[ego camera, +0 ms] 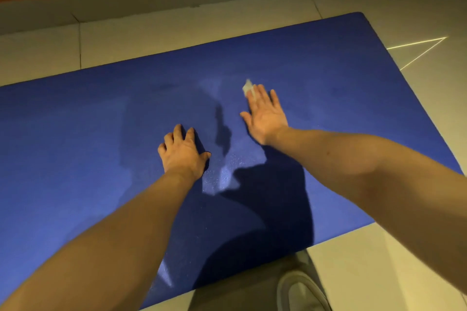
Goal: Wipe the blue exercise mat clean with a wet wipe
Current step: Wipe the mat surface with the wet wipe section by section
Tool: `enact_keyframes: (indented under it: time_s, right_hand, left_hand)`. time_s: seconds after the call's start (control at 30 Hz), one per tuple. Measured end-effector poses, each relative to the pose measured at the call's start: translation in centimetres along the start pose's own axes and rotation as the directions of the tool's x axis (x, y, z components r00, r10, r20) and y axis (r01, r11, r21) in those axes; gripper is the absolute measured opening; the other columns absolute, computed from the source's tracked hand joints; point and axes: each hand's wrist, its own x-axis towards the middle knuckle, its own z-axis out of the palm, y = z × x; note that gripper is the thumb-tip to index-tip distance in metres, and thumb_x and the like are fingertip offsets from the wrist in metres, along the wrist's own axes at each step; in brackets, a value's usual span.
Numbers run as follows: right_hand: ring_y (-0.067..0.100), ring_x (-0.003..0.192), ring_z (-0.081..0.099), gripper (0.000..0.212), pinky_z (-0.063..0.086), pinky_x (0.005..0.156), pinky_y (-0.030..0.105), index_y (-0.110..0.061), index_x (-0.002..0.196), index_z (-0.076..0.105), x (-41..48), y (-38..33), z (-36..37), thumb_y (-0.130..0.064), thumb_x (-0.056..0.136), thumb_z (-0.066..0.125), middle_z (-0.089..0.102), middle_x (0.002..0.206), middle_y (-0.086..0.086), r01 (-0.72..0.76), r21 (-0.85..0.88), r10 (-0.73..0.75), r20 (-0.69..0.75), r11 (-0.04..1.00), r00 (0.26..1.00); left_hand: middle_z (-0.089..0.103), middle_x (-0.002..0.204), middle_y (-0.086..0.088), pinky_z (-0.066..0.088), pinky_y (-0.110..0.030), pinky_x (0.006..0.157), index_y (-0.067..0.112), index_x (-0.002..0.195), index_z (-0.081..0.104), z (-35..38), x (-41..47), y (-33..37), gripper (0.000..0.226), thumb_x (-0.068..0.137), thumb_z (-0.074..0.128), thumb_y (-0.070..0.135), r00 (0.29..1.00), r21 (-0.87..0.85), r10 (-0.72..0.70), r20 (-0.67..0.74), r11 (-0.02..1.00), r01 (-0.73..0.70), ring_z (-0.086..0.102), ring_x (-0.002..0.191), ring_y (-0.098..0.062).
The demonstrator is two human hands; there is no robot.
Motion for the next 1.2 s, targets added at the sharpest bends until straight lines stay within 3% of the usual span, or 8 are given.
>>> enact_keyframes:
  time_s: [0.13,0.23,0.43,0.6,0.77,0.87,1.07,1.2]
  right_hand:
    - [0.026,0.156,-0.015,0.076,-0.009,0.126,0.049,-0.011,0.161,-0.013,0.2,4.0,-1.6,-0.057,0.106,0.011,-0.015,0.170,0.008,-0.296,-0.040,0.298,0.079,0.954,0.951]
    - [0.027,0.156,-0.017,0.077,-0.008,0.126,0.049,-0.008,0.160,-0.015,-0.4,1.8,-1.6,-0.056,0.106,0.013,-0.016,0.170,0.010,-0.334,0.072,0.328,0.085,0.940,0.941]
    - [0.024,0.157,-0.014,0.076,-0.008,0.127,0.046,-0.012,0.162,-0.011,-5.8,-5.2,1.7,-0.050,0.107,0.025,-0.018,0.170,0.000,-0.018,0.175,0.018,0.002,0.984,1.000]
    - [0.021,0.157,-0.011,0.073,-0.007,0.127,0.046,-0.015,0.162,-0.010,-6.9,-3.7,2.1,-0.049,0.107,0.023,-0.011,0.171,0.000,0.161,0.017,-0.161,0.004,0.987,0.987]
    - [0.024,0.157,-0.015,0.076,-0.008,0.126,0.048,-0.016,0.160,-0.018,-5.1,2.9,-0.1,-0.057,0.105,0.012,-0.016,0.170,0.003,-0.152,-0.035,0.153,0.055,0.988,0.987]
    - [0.026,0.156,-0.019,0.080,-0.008,0.126,0.049,-0.011,0.159,-0.020,-5.5,1.1,-0.1,-0.061,0.103,0.009,-0.020,0.169,0.006,-0.253,0.015,0.251,0.082,0.967,0.965]
    - [0.022,0.156,-0.019,0.079,-0.010,0.126,0.046,-0.012,0.161,-0.014,-11.2,-5.8,2.7,-0.051,0.106,0.027,-0.021,0.169,0.000,0.049,0.165,-0.058,0.046,0.985,0.997]
    - [0.020,0.157,-0.014,0.076,-0.009,0.127,0.045,-0.015,0.162,-0.011,-12.0,-4.8,3.2,-0.052,0.106,0.024,-0.010,0.171,0.002,0.213,0.017,-0.214,0.056,0.977,0.975]
  left_hand:
    - [0.011,0.164,-0.006,0.023,-0.049,0.117,0.024,0.155,0.025,0.6,-1.1,0.2,0.081,0.091,0.061,0.057,1.000,-0.006,0.002,0.002,1.000,-0.002,0.018,0.145,-0.033]
    - [0.011,0.164,-0.006,0.022,-0.048,0.117,0.025,0.155,0.025,0.8,-1.7,0.4,0.082,0.090,0.062,0.058,1.000,-0.010,0.000,0.008,1.000,0.000,0.018,0.146,-0.032]
    - [0.010,0.165,-0.007,0.021,-0.048,0.118,0.025,0.156,0.023,1.2,-2.3,0.9,0.086,0.089,0.063,0.059,1.000,-0.025,-0.009,0.011,1.000,0.010,0.016,0.146,-0.032]
    - [0.010,0.164,-0.007,0.021,-0.048,0.118,0.024,0.157,0.023,1.4,-3.1,1.5,0.087,0.088,0.064,0.059,1.000,-0.010,-0.002,0.021,1.000,0.002,0.016,0.146,-0.033]
    - [0.011,0.164,-0.006,0.022,-0.048,0.118,0.025,0.155,0.025,1.7,-4.3,1.5,0.085,0.088,0.065,0.057,0.999,-0.002,0.019,0.026,1.000,-0.019,0.018,0.145,-0.032]
    - [0.010,0.164,-0.006,0.022,-0.048,0.118,0.025,0.156,0.024,1.9,-4.8,1.5,0.085,0.088,0.066,0.057,0.999,-0.001,0.013,0.034,1.000,-0.013,0.018,0.145,-0.032]
    - [0.010,0.164,-0.007,0.021,-0.046,0.117,0.025,0.155,0.025,2.2,-5.8,1.7,0.083,0.089,0.065,0.055,0.999,0.001,0.005,0.036,1.000,-0.006,0.018,0.145,-0.032]
    - [0.010,0.164,-0.006,0.022,-0.047,0.118,0.025,0.155,0.025,2.3,-6.5,1.8,0.083,0.089,0.065,0.056,0.999,0.016,0.011,0.040,1.000,-0.012,0.019,0.145,-0.031]
